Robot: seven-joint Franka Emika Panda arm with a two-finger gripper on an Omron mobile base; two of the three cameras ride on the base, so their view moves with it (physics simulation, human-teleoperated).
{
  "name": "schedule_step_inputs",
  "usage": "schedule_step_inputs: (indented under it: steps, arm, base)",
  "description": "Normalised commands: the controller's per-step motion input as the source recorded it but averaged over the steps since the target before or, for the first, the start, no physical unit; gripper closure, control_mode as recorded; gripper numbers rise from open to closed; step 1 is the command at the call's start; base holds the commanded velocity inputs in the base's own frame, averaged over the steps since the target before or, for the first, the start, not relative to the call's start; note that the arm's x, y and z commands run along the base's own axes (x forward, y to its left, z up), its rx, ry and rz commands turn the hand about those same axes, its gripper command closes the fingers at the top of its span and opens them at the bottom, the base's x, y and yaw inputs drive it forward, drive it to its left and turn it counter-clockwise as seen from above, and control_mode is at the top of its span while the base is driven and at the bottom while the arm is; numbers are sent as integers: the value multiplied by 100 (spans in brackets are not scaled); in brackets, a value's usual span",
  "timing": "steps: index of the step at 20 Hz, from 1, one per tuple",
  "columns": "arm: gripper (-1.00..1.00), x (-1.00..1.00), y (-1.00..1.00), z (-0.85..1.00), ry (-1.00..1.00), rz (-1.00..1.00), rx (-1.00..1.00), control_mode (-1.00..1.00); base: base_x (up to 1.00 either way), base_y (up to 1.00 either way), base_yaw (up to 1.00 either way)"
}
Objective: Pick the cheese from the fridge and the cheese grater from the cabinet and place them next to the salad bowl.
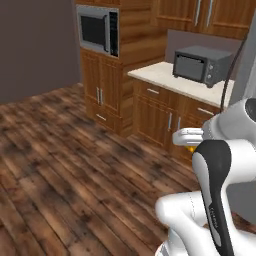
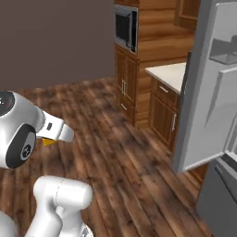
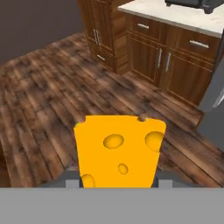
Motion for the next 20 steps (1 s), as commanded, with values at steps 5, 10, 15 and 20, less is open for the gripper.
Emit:
schedule_step_inputs:
  steps: [5,10,15,20]
  arm:
    - [100,0,0,0,0,0,0,100]
    - [100,0,0,0,0,0,0,100]
    - [100,0,0,0,0,0,0,100]
    - [100,0,0,0,0,0,0,100]
  base:
    - [0,1,59]
    - [1,0,60]
    - [3,0,61]
    - [5,0,63]
